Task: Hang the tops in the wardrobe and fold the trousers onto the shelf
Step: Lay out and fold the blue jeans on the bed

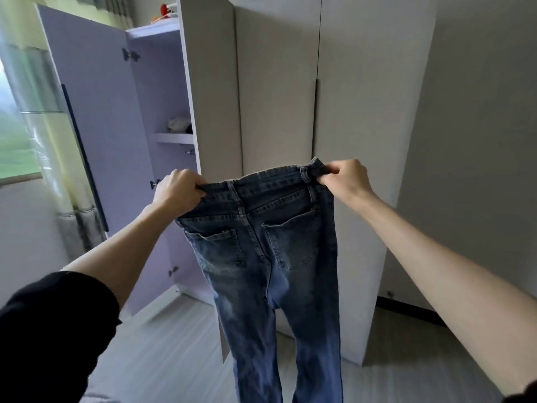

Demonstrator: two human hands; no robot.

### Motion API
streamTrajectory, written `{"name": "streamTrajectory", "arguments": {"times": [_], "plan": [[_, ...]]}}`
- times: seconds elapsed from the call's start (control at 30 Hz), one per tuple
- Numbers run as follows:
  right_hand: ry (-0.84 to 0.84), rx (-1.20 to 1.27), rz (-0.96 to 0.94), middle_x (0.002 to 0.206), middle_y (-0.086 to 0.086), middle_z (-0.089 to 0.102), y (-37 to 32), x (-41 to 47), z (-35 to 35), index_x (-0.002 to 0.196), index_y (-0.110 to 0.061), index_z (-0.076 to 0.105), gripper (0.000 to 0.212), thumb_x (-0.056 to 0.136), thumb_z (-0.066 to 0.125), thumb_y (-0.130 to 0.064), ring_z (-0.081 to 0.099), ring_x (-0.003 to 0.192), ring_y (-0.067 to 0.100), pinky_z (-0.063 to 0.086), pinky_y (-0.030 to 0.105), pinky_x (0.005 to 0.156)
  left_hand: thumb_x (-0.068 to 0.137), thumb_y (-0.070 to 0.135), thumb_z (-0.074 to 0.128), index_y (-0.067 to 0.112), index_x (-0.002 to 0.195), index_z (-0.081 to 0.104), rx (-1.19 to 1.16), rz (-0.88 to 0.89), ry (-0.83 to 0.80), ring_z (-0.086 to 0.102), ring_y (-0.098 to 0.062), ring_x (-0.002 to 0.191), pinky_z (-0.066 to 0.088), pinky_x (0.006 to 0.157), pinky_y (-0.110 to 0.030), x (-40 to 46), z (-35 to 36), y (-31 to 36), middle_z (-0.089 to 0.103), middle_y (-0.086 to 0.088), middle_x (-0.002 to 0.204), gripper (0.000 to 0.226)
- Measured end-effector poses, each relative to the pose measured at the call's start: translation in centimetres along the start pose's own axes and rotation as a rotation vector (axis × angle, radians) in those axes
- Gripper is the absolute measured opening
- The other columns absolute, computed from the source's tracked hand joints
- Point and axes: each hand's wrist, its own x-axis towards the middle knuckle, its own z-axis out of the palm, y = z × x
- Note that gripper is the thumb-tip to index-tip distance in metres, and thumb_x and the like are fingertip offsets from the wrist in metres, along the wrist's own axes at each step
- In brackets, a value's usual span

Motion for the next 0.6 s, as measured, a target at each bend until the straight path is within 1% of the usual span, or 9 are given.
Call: {"name": "streamTrajectory", "arguments": {"times": [0.1,0.17,0.23,0.33,0.4,0.47,0.5,0.53,0.6], "plan": [[0.034,0.088,-0.112,0.083,0.011,0.072,-3.5,-4.6,-0.4,0.09,-0.014,0.075,0.018,0.078,0.062,-0.014,0.064,0.086,0.027,0.051,0.035,0.076,0.084,0.009,0.061,0.019,0.101,0.072,0.012,0.026,0.119,0.06,-0.037,0.091,0.051,0.078,-0.043,-3.6,-3.5,-2.8,0.068,-0.011,0.103,0.023],[-0.004,0.163,-0.169,0.075,0.003,0.072,-5.5,-9.0,-0.5,0.086,-0.022,0.076,0.017,0.077,0.063,-0.015,0.064,0.077,0.02,0.05,0.026,0.071,0.085,0.006,0.06,0.015,0.1,0.071,0.01,0.06,0.179,0.061,-0.037,0.09,0.051,0.077,-0.045,-7.1,-5.6,-5.3,0.068,-0.01,0.102,0.021],[-0.085,0.21,-0.196,0.074,-0.004,0.073,-7.3,-14.2,0.1,0.088,-0.029,0.076,0.022,0.076,0.065,-0.014,0.064,0.074,0.015,0.048,0.018,0.069,0.084,0.002,0.059,0.01,0.099,0.071,0.003,0.071,0.185,0.061,-0.037,0.087,0.052,0.077,-0.049,-11.7,-7.1,-8.2,0.067,-0.012,0.099,0.021],[-0.258,0.221,-0.218,0.085,-0.005,0.074,-9.6,-22.7,2.3,0.094,-0.029,0.075,0.024,0.078,0.067,-0.014,0.064,0.078,0.011,0.05,0.025,0.079,0.084,0.0,0.062,0.006,0.097,0.071,-0.004,0.026,0.105,0.061,-0.036,0.086,0.052,0.077,-0.05,-20.3,-8.4,-13.4,0.066,-0.013,0.096,0.017],[-0.377,0.176,-0.255,0.092,-0.006,0.072,-11.0,-28.1,4.7,0.1,-0.027,0.075,0.025,0.08,0.068,-0.014,0.062,0.082,0.011,0.049,0.022,0.08,0.082,0.0,0.065,0.007,0.092,0.072,0.032,-0.023,0.047,0.059,-0.035,0.088,0.051,0.075,-0.046,-26.1,-8.8,-16.8,0.067,-0.012,0.093,0.014],[-0.497,0.144,-0.305,0.095,-0.003,0.071,-12.5,-33.7,7.7,0.103,-0.026,0.074,0.025,0.081,0.069,-0.016,0.062,0.086,0.016,0.048,0.025,0.08,0.079,-0.003,0.065,0.008,0.084,0.073,0.046,-0.108,0.006,0.058,-0.034,0.089,0.049,0.073,-0.043,-32.9,-9.5,-20.5,0.067,-0.012,0.088,0.015],[-0.544,0.128,-0.326,0.095,-0.002,0.07,-12.7,-35.3,8.7,0.103,-0.027,0.074,0.025,0.081,0.069,-0.018,0.063,0.086,0.018,0.048,0.026,0.08,0.077,-0.006,0.064,0.009,0.082,0.073,0.043,-0.13,-0.009,0.058,-0.034,0.089,0.049,0.072,-0.043,-34.5,-9.4,-21.4,0.067,-0.012,0.086,0.018],[-0.645,0.126,-0.38,0.095,-0.001,0.07,-14.1,-39.4,10.8,0.103,-0.027,0.074,0.024,0.081,0.068,-0.02,0.062,0.087,0.02,0.048,0.028,0.08,0.076,-0.007,0.063,0.009,0.081,0.074,0.073,-0.216,-0.054,0.058,-0.034,0.089,0.049,0.072,-0.044,-39.4,-10.8,-23.9,0.068,-0.012,0.086,0.02],[-0.764,0.101,-0.442,0.097,0.002,0.069,-14.9,-43.9,13.0,0.106,-0.028,0.073,0.025,0.082,0.067,-0.022,0.062,0.088,0.023,0.049,0.032,0.08,0.077,-0.007,0.063,0.01,0.082,0.075,0.124,-0.268,-0.083,0.058,-0.035,0.091,0.05,0.072,-0.045,-45.1,-11.3,-26.9,0.07,-0.011,0.089,0.021]]}}
